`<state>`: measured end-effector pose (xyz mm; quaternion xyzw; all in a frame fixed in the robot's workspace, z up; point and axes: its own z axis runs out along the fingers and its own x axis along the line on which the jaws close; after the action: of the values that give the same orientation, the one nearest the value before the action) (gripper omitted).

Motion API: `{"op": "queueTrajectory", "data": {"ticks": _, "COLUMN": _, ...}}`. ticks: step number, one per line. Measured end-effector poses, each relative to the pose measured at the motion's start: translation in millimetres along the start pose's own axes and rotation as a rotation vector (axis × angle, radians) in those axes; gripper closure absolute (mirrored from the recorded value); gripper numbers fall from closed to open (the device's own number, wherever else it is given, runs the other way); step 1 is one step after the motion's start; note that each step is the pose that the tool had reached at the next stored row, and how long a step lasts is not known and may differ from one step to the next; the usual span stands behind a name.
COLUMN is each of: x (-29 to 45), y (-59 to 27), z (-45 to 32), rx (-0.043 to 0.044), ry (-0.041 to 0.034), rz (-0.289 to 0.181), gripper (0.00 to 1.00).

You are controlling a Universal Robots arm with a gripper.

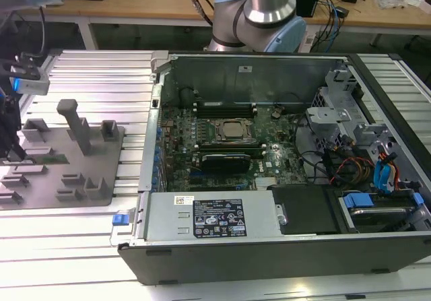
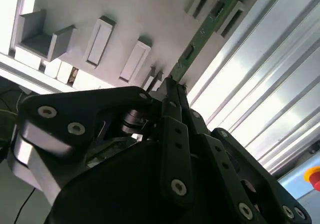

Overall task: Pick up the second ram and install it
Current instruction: 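Pick up the second ram and move it above second insertion slot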

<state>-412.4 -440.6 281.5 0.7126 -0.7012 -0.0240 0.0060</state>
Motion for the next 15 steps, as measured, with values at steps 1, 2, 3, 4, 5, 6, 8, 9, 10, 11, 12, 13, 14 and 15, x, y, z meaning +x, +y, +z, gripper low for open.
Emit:
{"op": "queueTrajectory", "data": {"ticks": 1, "x": -0.2, "y": -0.1, "z": -8.2, "rx": 0.0001, "ry": -0.0003, "rz": 0.0, "gripper": 0.91}}
{"op": "queueTrajectory", "data": {"ticks": 2, "x": -0.4, "y": 0.0, "z": -14.2, "rx": 0.0, "ry": -0.0005, "rz": 0.0, "gripper": 0.91}}
{"op": "queueTrajectory", "data": {"ticks": 3, "x": -0.5, "y": 0.1, "z": -20.5, "rx": 0.0, "ry": -0.0024, "rz": 0.0, "gripper": 0.91}}
{"op": "queueTrajectory", "data": {"ticks": 4, "x": -0.6, "y": 0.2, "z": -25.3, "rx": 0.0002, "ry": -0.0037, "rz": 0.0, "gripper": 0.91}}
{"op": "queueTrajectory", "data": {"ticks": 5, "x": -0.8, "y": 0.2, "z": -30.3, "rx": 0.0001, "ry": -0.0042, "rz": 0.0, "gripper": 0.91}}
{"op": "queueTrajectory", "data": {"ticks": 6, "x": -0.9, "y": 0.3, "z": -35.5, "rx": 0.0001, "ry": -0.0042, "rz": 0.0, "gripper": 0.91}}
{"op": "queueTrajectory", "data": {"ticks": 8, "x": -1.2, "y": 0.6, "z": -46.0, "rx": 0.0001, "ry": -0.0047, "rz": 0.0, "gripper": 0.91}}
{"op": "queueTrajectory", "data": {"ticks": 9, "x": -1.3, "y": 0.8, "z": -52.2, "rx": 0.0002, "ry": -0.0048, "rz": 0.0, "gripper": 0.91}}
{"op": "queueTrajectory", "data": {"ticks": 10, "x": -1.4, "y": 0.8, "z": -54.8, "rx": 0.0001, "ry": -0.0047, "rz": 0.0, "gripper": 0.91}}
{"op": "queueTrajectory", "data": {"ticks": 11, "x": -1.4, "y": 0.8, "z": -56.2, "rx": 0.0002, "ry": -0.0048, "rz": 0.0, "gripper": 0.91}}
{"op": "queueTrajectory", "data": {"ticks": 12, "x": -1.5, "y": 0.9, "z": -60.3, "rx": 0.0001, "ry": -0.0048, "rz": 0.0, "gripper": 0.91}}
{"op": "queueTrajectory", "data": {"ticks": 13, "x": -1.6, "y": 0.8, "z": -63.1, "rx": 0.0001, "ry": -0.0047, "rz": 0.0, "gripper": 0.91}}
{"op": "queueTrajectory", "data": {"ticks": 14, "x": -1.7, "y": 0.7, "z": -66.8, "rx": 0.0001, "ry": -0.0048, "rz": 0.0, "gripper": 0.91}}
{"op": "queueTrajectory", "data": {"ticks": 15, "x": -1.7, "y": 0.6, "z": -68.7, "rx": 0.0001, "ry": -0.0048, "rz": 0.0, "gripper": 0.91}}
